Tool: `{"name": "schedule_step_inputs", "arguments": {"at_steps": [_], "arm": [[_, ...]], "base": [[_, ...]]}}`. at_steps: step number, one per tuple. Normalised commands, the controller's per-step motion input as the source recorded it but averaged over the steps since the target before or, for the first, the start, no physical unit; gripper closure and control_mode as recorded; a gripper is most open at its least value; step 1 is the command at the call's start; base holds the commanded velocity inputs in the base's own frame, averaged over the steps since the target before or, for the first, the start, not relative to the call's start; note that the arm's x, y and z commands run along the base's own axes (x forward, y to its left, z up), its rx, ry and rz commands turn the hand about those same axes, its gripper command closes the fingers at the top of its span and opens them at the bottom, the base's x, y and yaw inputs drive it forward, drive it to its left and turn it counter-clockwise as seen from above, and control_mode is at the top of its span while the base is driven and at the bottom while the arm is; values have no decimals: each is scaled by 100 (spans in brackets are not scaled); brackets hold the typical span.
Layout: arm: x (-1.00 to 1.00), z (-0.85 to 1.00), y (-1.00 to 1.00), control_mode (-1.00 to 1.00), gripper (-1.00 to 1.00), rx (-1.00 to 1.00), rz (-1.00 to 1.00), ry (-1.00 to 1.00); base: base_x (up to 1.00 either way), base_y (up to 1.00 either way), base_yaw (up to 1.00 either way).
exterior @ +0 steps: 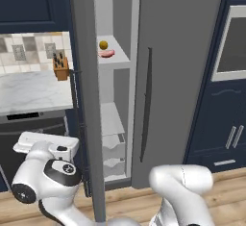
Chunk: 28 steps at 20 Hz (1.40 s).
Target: There's a steak in the fridge that needs to be moved to the freezer for freezing. Pick up the steak from the fridge, place it on any shelf in the freezer, and close the fridge and freezer doors when done.
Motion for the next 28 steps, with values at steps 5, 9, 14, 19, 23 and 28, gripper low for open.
{"name": "schedule_step_inputs", "arguments": {"at_steps": [5,9,14,19,23,28], "arm": [[65,-12,0,-100,-100,1,-11,0],[77,-1,1,-100,-100,0,-10,0],[65,-8,0,-100,-100,0,-8,0],[48,-31,0,-100,-100,0,-13,0],[49,-30,-5,-100,-100,0,-16,0],[40,-22,-1,-100,-100,0,-5,-1]], "base": [[0,0,0],[0,0,0],[0,0,0],[0,0,0],[0,0,0],[0,0,0]]}}
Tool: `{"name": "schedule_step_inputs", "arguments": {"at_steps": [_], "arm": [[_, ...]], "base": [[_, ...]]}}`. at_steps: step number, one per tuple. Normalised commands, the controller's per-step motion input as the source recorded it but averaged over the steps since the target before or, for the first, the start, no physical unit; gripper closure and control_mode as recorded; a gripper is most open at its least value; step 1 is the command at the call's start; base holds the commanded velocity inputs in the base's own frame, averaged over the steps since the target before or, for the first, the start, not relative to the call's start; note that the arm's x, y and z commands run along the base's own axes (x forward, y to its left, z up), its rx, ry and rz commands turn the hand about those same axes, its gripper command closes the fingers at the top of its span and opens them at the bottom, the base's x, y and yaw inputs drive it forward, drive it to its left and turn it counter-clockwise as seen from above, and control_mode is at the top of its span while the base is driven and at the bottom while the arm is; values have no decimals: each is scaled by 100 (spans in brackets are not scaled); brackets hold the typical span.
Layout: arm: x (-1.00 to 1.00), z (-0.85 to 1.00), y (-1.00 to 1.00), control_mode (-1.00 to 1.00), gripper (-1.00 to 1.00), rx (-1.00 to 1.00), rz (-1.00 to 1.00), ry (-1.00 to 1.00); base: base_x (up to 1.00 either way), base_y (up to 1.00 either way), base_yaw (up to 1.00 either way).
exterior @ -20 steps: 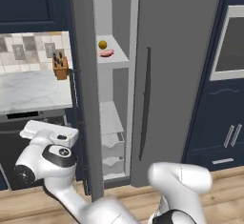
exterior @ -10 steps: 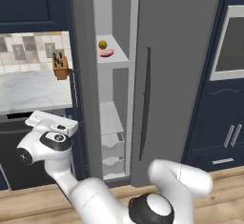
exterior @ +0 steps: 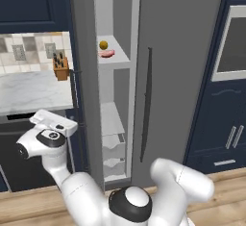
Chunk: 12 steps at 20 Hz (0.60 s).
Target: There's a steak in the fridge that needs to be moved to the freezer for freezing. Pick up the steak from the fridge, place it on any shelf in the freezer, and close the fridge and freezer doors when done.
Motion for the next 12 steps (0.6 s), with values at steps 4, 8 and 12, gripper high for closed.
{"name": "schedule_step_inputs", "arguments": {"at_steps": [4,8,12], "arm": [[26,-6,-21,-100,-100,0,-1,1],[8,0,-65,-100,-100,0,-4,1],[10,0,-70,-100,-100,1,-4,0]], "base": [[0,0,0],[0,0,0],[0,0,0]]}}
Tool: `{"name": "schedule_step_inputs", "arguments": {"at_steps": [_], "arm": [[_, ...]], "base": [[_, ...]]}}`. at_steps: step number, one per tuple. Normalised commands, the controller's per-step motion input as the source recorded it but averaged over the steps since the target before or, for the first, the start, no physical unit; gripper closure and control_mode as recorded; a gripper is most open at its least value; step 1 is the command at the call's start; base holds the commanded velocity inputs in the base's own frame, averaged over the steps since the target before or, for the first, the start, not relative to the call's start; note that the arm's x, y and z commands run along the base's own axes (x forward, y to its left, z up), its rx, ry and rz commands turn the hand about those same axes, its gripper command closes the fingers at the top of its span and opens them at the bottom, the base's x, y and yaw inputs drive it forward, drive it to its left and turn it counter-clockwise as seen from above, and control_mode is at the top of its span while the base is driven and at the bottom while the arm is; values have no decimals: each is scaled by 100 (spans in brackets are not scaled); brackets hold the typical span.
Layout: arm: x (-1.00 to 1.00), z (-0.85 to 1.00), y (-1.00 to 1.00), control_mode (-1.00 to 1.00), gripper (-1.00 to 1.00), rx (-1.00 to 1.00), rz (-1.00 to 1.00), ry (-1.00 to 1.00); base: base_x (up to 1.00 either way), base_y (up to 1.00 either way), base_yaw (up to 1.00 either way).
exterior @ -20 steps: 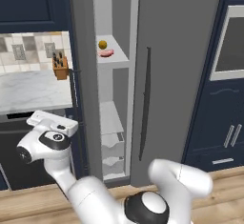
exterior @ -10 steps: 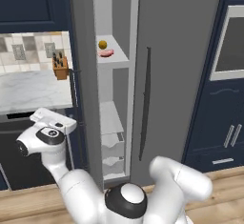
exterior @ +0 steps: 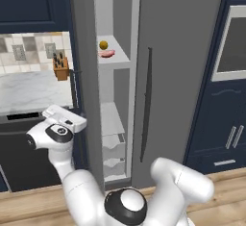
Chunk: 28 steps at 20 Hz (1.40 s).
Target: There's a steak in the fridge that needs to be moved to the freezer for freezing. Pick up the steak from the fridge, place it on any shelf in the freezer, and close the fridge and freezer doors when done.
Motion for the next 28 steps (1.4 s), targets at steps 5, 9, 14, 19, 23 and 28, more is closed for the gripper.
{"name": "schedule_step_inputs", "arguments": {"at_steps": [5,9,14,19,23,28], "arm": [[13,-3,-74,-100,-100,0,-3,3],[37,-9,-70,-100,-100,0,-3,3],[36,-7,-85,-100,-100,2,-3,3],[18,0,-100,-100,-100,10,-3,2],[30,0,-100,-100,-100,11,-3,3],[44,0,-100,-100,-100,8,-5,4]], "base": [[0,0,0],[0,0,0],[0,0,0],[0,0,0],[0,0,0],[0,0,0]]}}
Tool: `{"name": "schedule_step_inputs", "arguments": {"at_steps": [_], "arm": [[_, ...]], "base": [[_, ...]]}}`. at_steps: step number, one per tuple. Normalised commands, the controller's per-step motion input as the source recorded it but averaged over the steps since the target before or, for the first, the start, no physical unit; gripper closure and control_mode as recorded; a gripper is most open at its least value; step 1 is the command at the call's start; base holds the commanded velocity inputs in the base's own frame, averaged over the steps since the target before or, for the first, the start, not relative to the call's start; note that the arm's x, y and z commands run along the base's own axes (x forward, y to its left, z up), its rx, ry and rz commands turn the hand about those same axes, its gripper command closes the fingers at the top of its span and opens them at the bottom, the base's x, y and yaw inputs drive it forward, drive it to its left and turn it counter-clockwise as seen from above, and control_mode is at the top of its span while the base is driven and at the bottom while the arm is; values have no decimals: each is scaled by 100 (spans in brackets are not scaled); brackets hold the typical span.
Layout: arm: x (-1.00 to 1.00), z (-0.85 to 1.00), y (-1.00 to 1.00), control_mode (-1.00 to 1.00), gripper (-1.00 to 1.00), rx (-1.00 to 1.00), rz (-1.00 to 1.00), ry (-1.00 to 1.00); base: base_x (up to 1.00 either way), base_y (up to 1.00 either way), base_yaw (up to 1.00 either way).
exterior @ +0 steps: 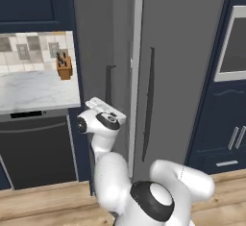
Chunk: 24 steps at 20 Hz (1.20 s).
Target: There's a steak in the fridge that needs to be moved to the freezer for freezing. Pick up the steak from the fridge, place it on any shelf in the freezer, and close the fridge and freezer doors when done.
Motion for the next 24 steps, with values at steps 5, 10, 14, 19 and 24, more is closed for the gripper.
{"name": "schedule_step_inputs", "arguments": {"at_steps": [5,10,14,19,24], "arm": [[47,0,-100,-100,-100,9,-6,0],[57,0,-94,-100,-100,5,-10,0],[67,0,-68,-100,-100,2,-9,0],[75,0,-58,-100,-100,1,-7,0],[83,0,-65,-100,-100,3,-2,0]], "base": [[0,0,0],[0,0,0],[0,0,0],[0,0,0],[0,0,0]]}}
